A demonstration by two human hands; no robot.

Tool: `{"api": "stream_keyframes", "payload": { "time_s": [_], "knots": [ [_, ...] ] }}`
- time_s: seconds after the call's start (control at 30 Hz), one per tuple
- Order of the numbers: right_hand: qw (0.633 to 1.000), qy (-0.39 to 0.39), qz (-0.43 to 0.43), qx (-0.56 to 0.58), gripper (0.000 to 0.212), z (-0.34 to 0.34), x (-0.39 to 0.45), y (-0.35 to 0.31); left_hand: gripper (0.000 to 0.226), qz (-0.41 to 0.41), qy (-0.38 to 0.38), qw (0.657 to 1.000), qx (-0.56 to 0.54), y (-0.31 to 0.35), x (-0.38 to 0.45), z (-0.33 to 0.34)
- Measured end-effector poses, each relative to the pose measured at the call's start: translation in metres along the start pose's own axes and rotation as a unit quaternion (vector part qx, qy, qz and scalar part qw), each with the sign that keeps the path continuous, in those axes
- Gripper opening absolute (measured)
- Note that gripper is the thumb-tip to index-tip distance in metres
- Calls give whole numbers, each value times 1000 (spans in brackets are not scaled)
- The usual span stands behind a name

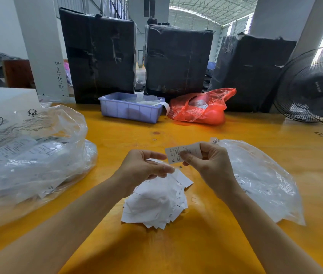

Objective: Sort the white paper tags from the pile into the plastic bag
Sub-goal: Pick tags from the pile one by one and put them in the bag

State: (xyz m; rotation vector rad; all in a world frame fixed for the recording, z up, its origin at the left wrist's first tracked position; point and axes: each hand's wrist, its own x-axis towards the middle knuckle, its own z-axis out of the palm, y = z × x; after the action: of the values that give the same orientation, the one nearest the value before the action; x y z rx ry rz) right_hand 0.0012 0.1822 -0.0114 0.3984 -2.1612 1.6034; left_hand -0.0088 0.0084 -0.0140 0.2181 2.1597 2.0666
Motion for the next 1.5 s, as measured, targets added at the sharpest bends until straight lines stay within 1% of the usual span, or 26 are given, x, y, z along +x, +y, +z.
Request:
{"api": "stream_keyframes", "payload": {
  "time_s": [0.07,0.1,0.17,0.2,0.27,0.33,0.37,0.4,0.43,0.5,0.6,0.63,0.67,0.7,0.77,0.83,0.9,0.93,1.0,1.03,1.1,1.2,1.27,1.33,1.4,1.5],
  "knots": [
    [1000,6,8,9,3,0,0,1,38,-1,-2,1000,-11,1,0,0],
    [999,13,26,35,2,0,1,1,42,-2,1,1000,-24,1,-1,1],
    [987,14,97,129,2,-3,3,1,48,-9,25,996,-80,2,1,1],
    [973,-5,141,181,3,-6,4,1,45,-11,44,992,-121,1,2,1],
    [942,-88,208,250,9,-9,5,2,35,-12,81,976,-200,1,4,3],
    [920,-186,228,258,12,-6,2,3,28,-3,110,966,-236,1,5,4],
    [916,-220,226,248,13,-2,-1,4,28,6,116,964,-241,0,6,5],
    [917,-235,221,235,17,3,-4,5,30,16,118,964,-239,-1,6,6],
    [921,-229,216,228,21,7,-5,5,33,25,118,966,-228,-2,5,7],
    [936,-178,200,228,19,13,-6,5,37,36,117,972,-200,-2,5,8],
    [956,-89,172,222,4,9,-2,5,41,33,98,980,-168,-2,5,8],
    [968,-70,148,187,2,6,-1,5,42,26,80,985,-152,-1,4,7],
    [984,-62,109,124,7,1,1,5,44,15,53,989,-135,-1,4,5],
    [994,-71,64,45,13,-3,1,5,44,2,17,993,-120,-1,4,2],
    [987,-141,0,-73,20,-7,-1,4,41,-26,-52,995,-85,-1,3,-2],
    [970,-214,-26,-109,20,-6,-5,3,40,-41,-99,994,-17,-2,1,-3],
    [964,-234,-39,-119,31,-2,-7,2,40,-32,-119,991,50,-4,0,-2],
    [963,-233,-46,-125,36,0,-8,1,40,-21,-119,991,59,-5,0,-2],
    [966,-216,-55,-128,30,1,-7,1,34,-4,-97,995,34,-6,1,-4],
    [971,-196,-55,-122,26,0,-5,1,28,3,-80,997,19,-6,2,-5],
    [983,-153,-37,-90,27,-3,-2,1,13,10,-41,999,-9,-6,5,-6],
    [998,-70,3,-9,24,-11,4,2,4,15,-4,998,-64,-5,5,-4],
    [997,1,37,71,12,-15,6,2,3,18,7,995,-98,-5,4,-3],
    [989,46,57,130,3,-15,6,0,7,26,16,993,-111,-5,4,-1],
    [986,57,56,145,6,-12,4,-1,10,36,25,993,-114,-6,4,1],
    [989,41,50,133,10,-4,2,-2,15,62,45,992,-101,-7,4,4]
  ]
}}
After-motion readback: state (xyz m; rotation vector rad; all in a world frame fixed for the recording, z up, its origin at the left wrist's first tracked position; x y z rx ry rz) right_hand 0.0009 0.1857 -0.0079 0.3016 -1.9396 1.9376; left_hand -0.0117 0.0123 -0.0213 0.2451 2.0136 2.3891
